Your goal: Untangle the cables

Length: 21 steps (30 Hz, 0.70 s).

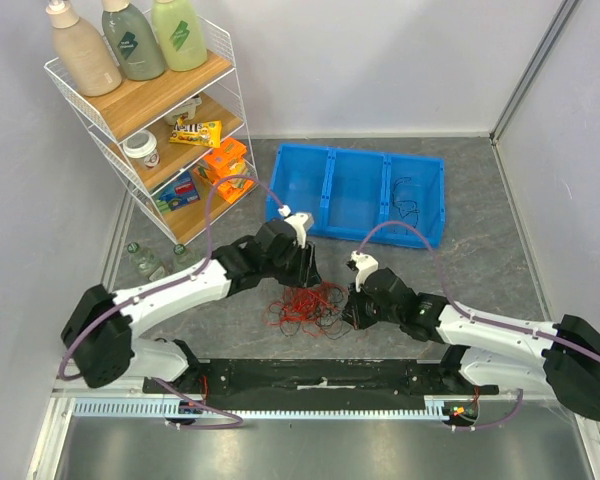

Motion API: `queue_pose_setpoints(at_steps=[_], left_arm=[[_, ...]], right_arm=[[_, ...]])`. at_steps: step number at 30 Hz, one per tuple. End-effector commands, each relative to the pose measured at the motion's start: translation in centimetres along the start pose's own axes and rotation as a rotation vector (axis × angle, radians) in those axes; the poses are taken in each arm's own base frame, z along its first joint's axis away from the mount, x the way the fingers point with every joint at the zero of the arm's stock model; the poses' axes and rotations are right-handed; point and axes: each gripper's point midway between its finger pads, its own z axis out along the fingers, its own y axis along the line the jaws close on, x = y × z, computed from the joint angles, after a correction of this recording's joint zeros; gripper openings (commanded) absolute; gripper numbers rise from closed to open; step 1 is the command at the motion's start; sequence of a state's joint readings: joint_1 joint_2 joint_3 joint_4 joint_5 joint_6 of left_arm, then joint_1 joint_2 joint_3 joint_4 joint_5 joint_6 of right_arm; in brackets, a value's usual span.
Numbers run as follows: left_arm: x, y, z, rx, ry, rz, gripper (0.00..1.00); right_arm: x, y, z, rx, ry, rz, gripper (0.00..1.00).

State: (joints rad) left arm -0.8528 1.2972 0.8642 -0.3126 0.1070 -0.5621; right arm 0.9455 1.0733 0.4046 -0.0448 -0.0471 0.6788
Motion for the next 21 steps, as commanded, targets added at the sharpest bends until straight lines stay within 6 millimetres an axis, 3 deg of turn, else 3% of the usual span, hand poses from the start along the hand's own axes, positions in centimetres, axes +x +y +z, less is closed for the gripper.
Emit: queue_pose_setpoints(at_steps=[1, 5, 10, 17, 20, 21], left_arm=[[-1.1, -0.8, 2.3, 0.036, 0.025, 0.086, 0.49], [0.3, 0.0, 4.4, 0.021, 0.096, 0.101, 0.50], [1.5, 1.1, 5.6, -0.002, 0.132, 0.115, 0.52], [-0.1, 1.3, 5.8, -0.042, 0.074, 0.127, 0.23], [-1.4, 0.8, 4.6, -0.042, 0.031, 0.133, 0.02], [-2.0, 0.5, 3.9, -0.035, 0.009, 0.133, 0.02]], right_arm=[[-0.7, 0.7, -0.4, -0.026, -0.036, 0.027, 0.00], [-0.7, 0.7, -0.5, -0.025, -0.034, 0.022, 0.00], [-0.9, 0.8, -0.4, -0.024, -0.036, 0.014, 0.00], [-0.9, 1.1, 0.1, -0.035, -0.019, 0.006, 0.00], [-0.7, 0.7, 0.1, -0.020, -0.018, 0.005, 0.00], [-0.6, 0.4, 0.0, -0.007, -0.018, 0.010, 0.00]])
